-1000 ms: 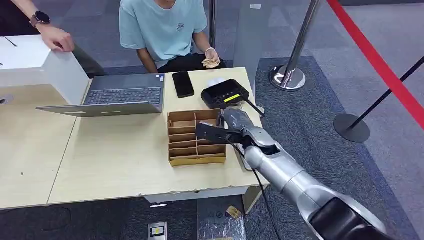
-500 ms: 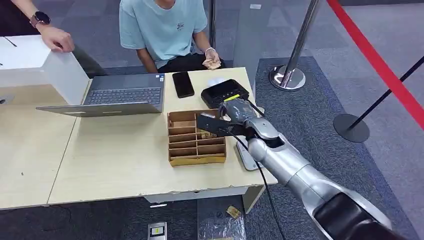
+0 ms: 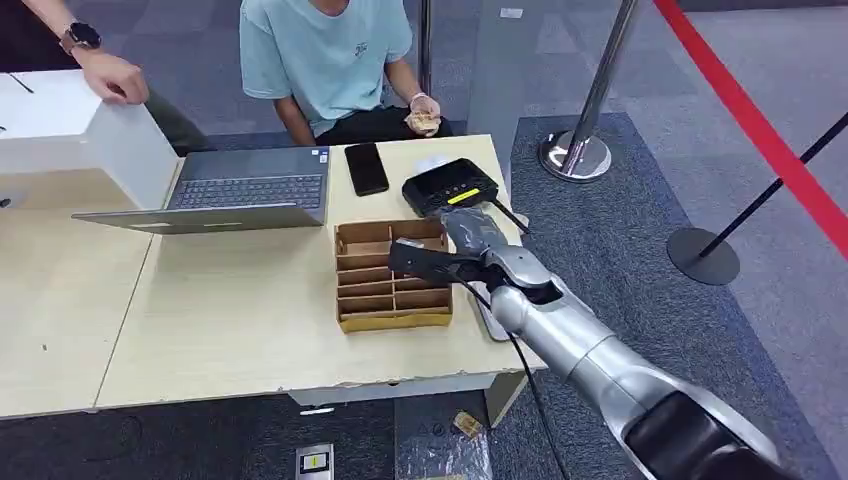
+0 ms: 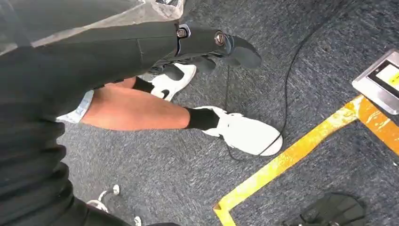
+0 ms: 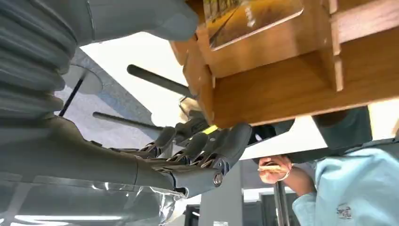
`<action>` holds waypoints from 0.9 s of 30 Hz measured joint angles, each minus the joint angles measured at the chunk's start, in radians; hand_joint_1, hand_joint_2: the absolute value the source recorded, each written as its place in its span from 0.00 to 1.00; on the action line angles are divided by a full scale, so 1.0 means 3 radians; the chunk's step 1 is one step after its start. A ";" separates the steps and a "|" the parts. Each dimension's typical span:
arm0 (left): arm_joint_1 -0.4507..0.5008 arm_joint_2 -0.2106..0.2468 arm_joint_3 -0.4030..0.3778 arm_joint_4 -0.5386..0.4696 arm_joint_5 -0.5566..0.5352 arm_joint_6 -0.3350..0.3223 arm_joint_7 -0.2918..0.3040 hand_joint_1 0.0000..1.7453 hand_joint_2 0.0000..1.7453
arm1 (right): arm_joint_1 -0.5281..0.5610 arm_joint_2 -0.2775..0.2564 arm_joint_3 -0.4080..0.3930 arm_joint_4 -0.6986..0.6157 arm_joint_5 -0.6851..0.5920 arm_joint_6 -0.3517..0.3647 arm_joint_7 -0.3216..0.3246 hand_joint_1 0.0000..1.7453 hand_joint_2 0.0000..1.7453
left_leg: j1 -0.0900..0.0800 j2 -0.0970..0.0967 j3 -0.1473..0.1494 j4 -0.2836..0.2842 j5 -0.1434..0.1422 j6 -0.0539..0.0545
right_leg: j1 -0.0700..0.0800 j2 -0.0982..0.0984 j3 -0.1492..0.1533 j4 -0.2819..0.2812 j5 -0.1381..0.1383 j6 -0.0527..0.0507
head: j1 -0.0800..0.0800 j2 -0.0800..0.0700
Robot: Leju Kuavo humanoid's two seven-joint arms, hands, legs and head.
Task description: Pass the card to the sensor for recognition and then transmit it.
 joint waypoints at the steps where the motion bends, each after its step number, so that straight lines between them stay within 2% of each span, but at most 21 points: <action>1: -0.0002 -0.0001 0.0000 0.0000 -0.0001 0.0000 0.0001 0.00 1.00 | 0.0000 0.0004 0.0004 0.0005 0.0001 -0.0005 -0.0005 0.34 1.00 | 0.0000 0.0000 0.0001 0.0000 0.0000 0.0000 | 0.0000 0.0000 0.0000 0.0000 0.0000 0.0000 | 0.0000 0.0000; 12: -0.0008 -0.0003 0.0000 0.0000 -0.0024 -0.0001 0.0022 0.00 1.00 | -0.0007 0.0095 0.0017 0.0066 0.0010 -0.0034 -0.0039 0.41 1.00 | 0.0000 0.0000 0.0001 -0.0001 0.0000 0.0000 | 0.0000 0.0001 0.0001 0.0000 0.0000 0.0000 | 0.0000 0.0000; 22: -0.0011 -0.0008 0.0000 0.0000 -0.0029 -0.0001 0.0022 0.00 1.00 | -0.0022 0.0202 0.0022 0.0147 0.0008 -0.0061 -0.0094 0.35 1.00 | 0.0001 0.0000 0.0002 0.0000 0.0000 0.0000 | 0.0000 0.0001 0.0001 0.0000 0.0000 0.0000 | 0.0000 0.0000; 27: -0.0006 -0.0009 0.0000 0.0000 -0.0023 -0.0001 0.0022 0.00 1.00 | -0.0024 0.0191 0.0024 0.0128 0.0022 -0.0057 -0.0060 0.37 1.00 | 0.0000 0.0000 0.0003 0.0000 0.0000 0.0000 | 0.0000 0.0001 0.0001 0.0000 0.0000 0.0000 | 0.0000 0.0000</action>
